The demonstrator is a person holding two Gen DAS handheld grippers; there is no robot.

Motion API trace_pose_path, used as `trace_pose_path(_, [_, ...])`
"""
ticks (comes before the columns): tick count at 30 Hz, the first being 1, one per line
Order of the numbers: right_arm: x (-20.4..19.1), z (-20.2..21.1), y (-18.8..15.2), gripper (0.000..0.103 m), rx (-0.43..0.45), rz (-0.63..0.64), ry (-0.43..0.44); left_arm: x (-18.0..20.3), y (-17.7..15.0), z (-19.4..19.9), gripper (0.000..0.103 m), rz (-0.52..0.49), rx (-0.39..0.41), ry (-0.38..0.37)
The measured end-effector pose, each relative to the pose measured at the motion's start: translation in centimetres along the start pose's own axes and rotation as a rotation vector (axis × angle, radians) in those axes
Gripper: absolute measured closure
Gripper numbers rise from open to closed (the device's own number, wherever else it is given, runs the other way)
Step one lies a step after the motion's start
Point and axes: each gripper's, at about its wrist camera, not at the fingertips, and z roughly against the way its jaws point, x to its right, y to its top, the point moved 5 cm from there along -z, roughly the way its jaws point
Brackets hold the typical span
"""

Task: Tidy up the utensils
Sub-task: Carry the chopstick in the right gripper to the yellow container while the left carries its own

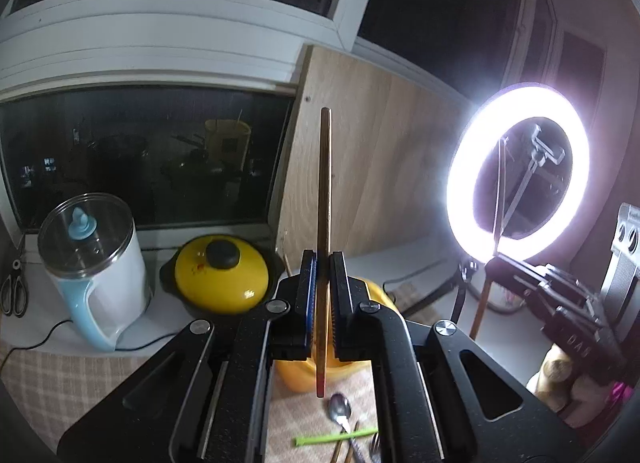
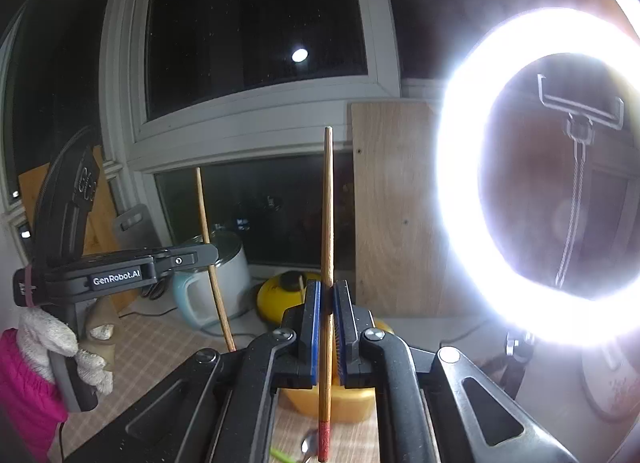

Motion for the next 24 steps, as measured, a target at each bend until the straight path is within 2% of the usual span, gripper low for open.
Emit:
trace_pose_path(5, [0.3, -2.2, 1.1, 0.099, 0.025, 0.021, -0.042, -0.6, 0.8, -1.4, 0.099, 0.025, 0.012, -0.002])
trace_pose_path(12, [0.7, -6.2, 1.3, 0.099, 0.036, 0.016, -0.095, -0.4, 0.2, -3.5, 0.099, 0.011, 0.002, 0.014])
trace_pose_path(19, [0.7, -9.6, 0.4, 0.099, 0.008, 0.043, -0.138, -0.2, -0.6, -4.9, 0.099, 0.006, -0.017, -0.001])
trace_pose_path(24, [1.8, -11.1, -0.3, 0.099, -0.032, 0.012, -0.134, 0.0, -1.8, -4.9, 0.099, -0.011, -0.033, -0.004])
